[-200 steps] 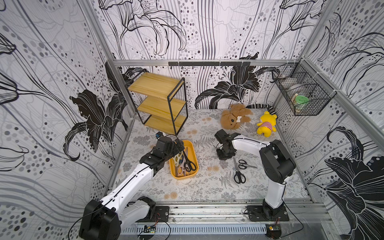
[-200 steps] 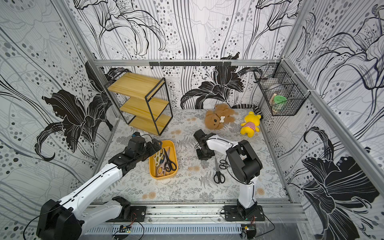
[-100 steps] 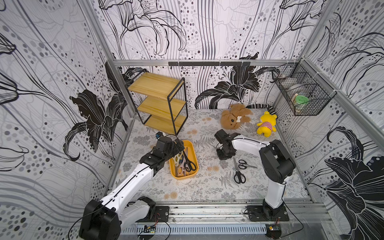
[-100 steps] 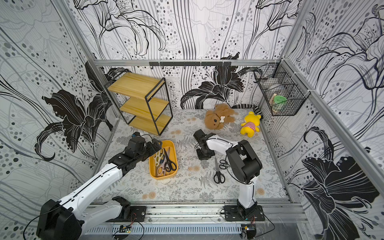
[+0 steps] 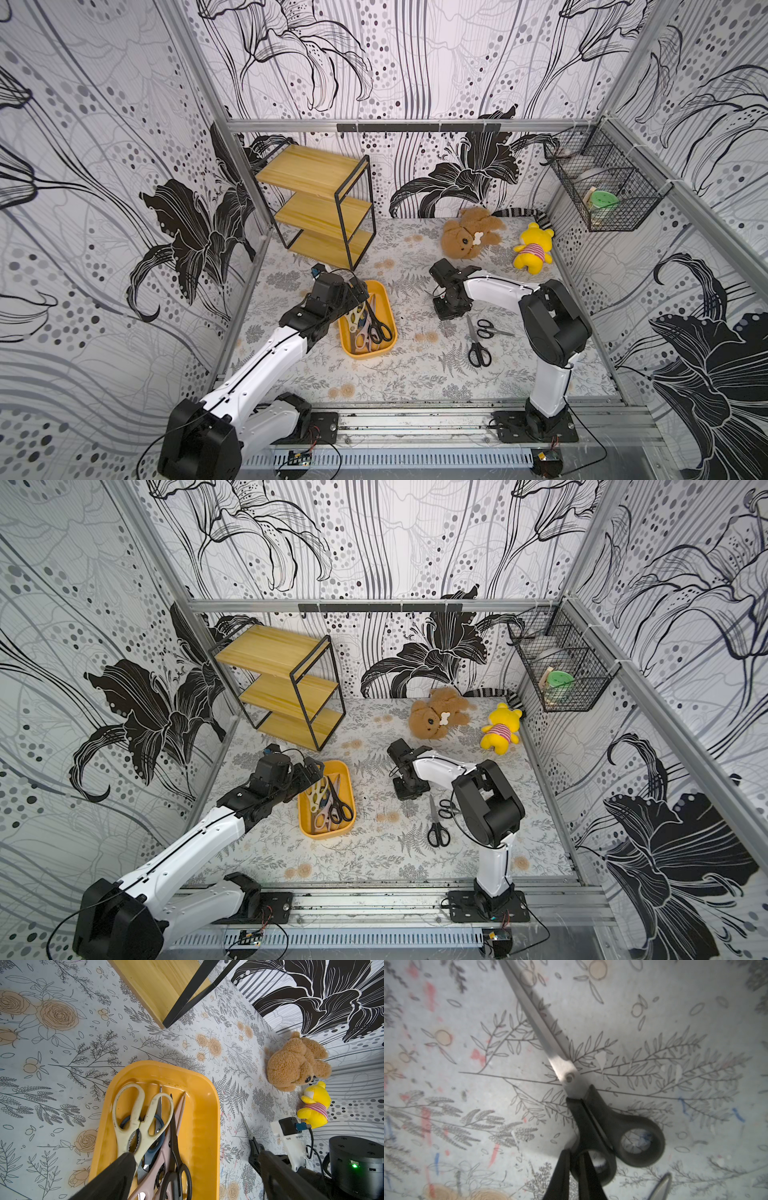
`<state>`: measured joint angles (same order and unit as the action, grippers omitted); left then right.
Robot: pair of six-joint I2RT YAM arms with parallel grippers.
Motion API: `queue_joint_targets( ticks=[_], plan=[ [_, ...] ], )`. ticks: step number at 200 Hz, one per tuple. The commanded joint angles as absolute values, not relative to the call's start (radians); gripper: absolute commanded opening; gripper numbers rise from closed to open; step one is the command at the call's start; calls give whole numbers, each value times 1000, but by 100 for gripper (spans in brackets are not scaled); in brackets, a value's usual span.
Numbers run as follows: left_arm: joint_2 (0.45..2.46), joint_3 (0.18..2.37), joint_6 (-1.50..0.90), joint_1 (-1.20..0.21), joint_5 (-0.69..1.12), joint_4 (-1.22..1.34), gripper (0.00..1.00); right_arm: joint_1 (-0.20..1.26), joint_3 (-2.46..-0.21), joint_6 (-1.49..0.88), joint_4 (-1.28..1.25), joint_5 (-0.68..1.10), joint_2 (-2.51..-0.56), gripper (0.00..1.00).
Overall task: Put the scissors into the storage box
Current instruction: Pick up the scissors from the center of the board, then place the scissors in the storage box.
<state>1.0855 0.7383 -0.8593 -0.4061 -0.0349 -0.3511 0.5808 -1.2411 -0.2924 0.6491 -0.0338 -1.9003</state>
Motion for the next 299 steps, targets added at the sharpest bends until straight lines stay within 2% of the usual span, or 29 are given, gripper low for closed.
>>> queue_joint_targets(
  ticks=[1,52,114,184,224,255,299],
  plan=[
    [1091,740,-862,-411,-62,-313,98,582,-1231,-357,594,49,-1902,0],
    [1068,723,-865,-410,-119,-302,97,640,-1276,-447,553,136,-1813,0],
    [1049,697,-866,-411,-157,-303,97,795,-1422,-526,545,142,-1813,0],
    [997,672,-884,-371,-153,-302,97,905,-1524,-609,506,242,-1830,0],
    [957,617,-936,-290,-67,-265,97,944,-1514,-660,452,338,-1873,0],
    [901,592,-954,-259,-89,-285,97,956,-1480,-717,382,409,-1900,0],
    [837,583,-954,-238,-144,-325,97,956,-1487,-731,444,402,-1955,0]
  ],
)
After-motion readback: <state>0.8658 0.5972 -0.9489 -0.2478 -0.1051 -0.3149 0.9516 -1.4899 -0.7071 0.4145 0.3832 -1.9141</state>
